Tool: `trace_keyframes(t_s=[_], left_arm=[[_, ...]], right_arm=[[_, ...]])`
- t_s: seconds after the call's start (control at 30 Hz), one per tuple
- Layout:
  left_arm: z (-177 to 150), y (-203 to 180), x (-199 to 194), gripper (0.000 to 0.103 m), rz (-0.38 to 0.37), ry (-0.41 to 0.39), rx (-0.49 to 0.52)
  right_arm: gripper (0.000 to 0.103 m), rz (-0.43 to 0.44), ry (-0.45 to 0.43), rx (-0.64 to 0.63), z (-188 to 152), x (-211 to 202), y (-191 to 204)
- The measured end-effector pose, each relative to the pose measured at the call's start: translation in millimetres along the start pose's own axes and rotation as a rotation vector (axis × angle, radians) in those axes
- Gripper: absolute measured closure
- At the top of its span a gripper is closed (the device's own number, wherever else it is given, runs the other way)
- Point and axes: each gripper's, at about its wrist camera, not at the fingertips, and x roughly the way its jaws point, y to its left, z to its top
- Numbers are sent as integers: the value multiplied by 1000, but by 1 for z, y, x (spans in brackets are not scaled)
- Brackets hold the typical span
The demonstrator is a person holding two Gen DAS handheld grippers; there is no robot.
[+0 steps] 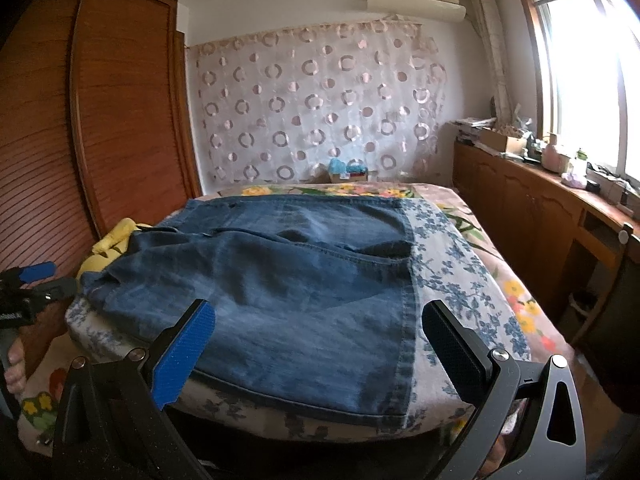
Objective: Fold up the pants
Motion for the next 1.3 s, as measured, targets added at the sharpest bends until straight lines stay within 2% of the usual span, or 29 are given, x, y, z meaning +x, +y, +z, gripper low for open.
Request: trace_keyframes(t_s=[0.27, 0.37, 0.5, 0.73, 0.9, 0.97, 1.07, 1.13, 1.3], left_arm=[[-7, 34, 12, 0, 57, 15, -5], [-9, 51, 18, 0, 93, 24, -37], [-12, 77, 29, 0, 92, 47, -76], [-16, 110, 53, 1, 180, 72, -44], [-15, 139, 66, 9, 197, 86, -89], [-16, 148, 74, 19, 218, 104, -110], [-18, 157, 85, 28, 226, 124, -135], [-20, 161, 93, 31, 235, 136, -145], [-25, 168, 108, 32, 242, 174, -169]], right_arm=[[0, -23, 32, 11, -2, 5, -10], [0, -21, 48, 9, -3, 7, -13], [0, -25, 73, 11, -4, 7, -17], [0, -25, 111, 8, -2, 7, -22], [0, -15, 139, 3, -4, 9, -27], [0, -15, 151, 6, -4, 10, -30], [0, -10, 171, 16, -3, 11, -35], [0, -6, 177, 17, -2, 9, -36], [0, 0, 188, 16, -1, 2, -39]])
